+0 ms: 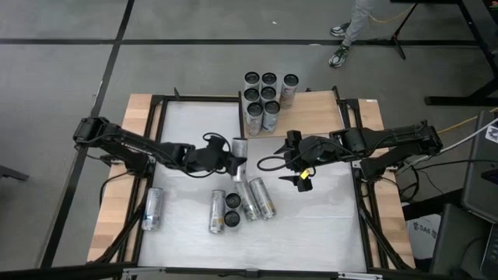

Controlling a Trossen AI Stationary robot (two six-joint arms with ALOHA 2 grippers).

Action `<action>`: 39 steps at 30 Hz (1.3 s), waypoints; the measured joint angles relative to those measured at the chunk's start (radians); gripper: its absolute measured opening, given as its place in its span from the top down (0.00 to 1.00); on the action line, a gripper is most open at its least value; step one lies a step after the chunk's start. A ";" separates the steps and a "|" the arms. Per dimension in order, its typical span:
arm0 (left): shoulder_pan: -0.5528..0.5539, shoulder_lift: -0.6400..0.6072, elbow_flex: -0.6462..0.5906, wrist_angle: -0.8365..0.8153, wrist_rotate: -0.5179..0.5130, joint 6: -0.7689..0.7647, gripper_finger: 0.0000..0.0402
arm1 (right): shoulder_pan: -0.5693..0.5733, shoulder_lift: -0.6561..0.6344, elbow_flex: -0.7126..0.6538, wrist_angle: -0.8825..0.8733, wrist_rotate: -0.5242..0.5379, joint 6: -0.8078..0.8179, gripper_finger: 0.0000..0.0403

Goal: Place canned beverage on shelf
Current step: Put the pink soda can on the shelf aligned with the other pink soda can

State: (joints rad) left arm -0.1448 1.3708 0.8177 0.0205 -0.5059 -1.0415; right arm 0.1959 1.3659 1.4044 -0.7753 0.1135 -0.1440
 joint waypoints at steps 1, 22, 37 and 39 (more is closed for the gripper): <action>-0.005 0.000 0.000 0.020 0.012 0.014 0.43 | 0.000 0.000 0.000 0.000 0.000 0.000 0.10; -0.015 -0.001 0.000 0.445 0.335 0.534 0.43 | -0.017 -0.001 0.089 0.186 -0.048 -0.149 0.10; -0.014 -0.001 0.000 0.549 0.500 0.555 0.43 | -0.196 0.049 0.088 0.401 -0.584 -0.149 0.10; -0.014 -0.001 0.000 0.561 0.504 0.555 0.43 | -0.205 0.065 0.088 0.427 -0.608 -0.149 0.10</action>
State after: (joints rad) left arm -0.1593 1.3701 0.8181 0.5812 -0.0016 -0.4862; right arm -0.0093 1.4309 1.4921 -0.3485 -0.4949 -0.2931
